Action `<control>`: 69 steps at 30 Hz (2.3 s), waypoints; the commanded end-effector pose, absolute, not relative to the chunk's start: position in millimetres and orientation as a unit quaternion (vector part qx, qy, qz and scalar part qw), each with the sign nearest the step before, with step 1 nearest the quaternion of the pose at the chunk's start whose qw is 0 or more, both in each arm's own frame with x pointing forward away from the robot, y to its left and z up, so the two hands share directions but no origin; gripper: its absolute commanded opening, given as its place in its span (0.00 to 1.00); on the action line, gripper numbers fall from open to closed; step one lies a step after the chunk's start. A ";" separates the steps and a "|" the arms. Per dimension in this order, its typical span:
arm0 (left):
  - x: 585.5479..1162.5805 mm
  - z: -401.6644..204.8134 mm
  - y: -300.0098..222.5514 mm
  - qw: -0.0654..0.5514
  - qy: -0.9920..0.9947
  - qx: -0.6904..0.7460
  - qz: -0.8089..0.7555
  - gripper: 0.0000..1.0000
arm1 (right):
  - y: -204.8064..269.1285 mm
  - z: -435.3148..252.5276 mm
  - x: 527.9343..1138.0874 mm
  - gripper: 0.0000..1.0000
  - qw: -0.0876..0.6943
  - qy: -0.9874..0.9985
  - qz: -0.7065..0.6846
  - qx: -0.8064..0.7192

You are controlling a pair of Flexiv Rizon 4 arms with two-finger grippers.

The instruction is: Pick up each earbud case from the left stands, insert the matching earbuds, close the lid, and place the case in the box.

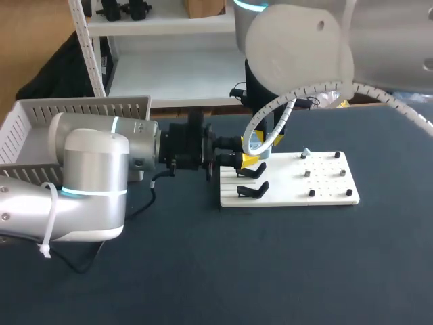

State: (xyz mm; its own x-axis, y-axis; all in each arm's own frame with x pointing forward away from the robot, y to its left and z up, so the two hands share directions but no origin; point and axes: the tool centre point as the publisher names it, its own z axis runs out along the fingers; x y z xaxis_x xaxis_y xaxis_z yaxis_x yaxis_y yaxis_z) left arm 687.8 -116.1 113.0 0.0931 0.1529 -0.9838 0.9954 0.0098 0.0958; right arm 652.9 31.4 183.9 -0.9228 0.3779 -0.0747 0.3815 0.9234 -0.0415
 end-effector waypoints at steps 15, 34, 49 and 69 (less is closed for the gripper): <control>686.3 112.2 -116.9 0.491 0.518 0.554 -0.430 0.00 | 42.3 175.8 664.2 0.00 0.040 0.979 -0.027 0.196; 686.3 112.2 -116.9 0.491 0.518 0.554 -0.430 0.00 | 40.5 167.8 677.5 0.00 0.037 0.977 -0.040 0.208; 686.3 112.2 -116.9 0.491 0.518 0.554 -0.430 0.00 | 35.8 164.8 676.4 0.00 0.027 0.975 -0.047 0.214; 686.3 112.2 -116.9 0.491 0.518 0.554 -0.430 0.00 | 37.9 157.8 679.4 0.21 0.018 0.975 -0.054 0.215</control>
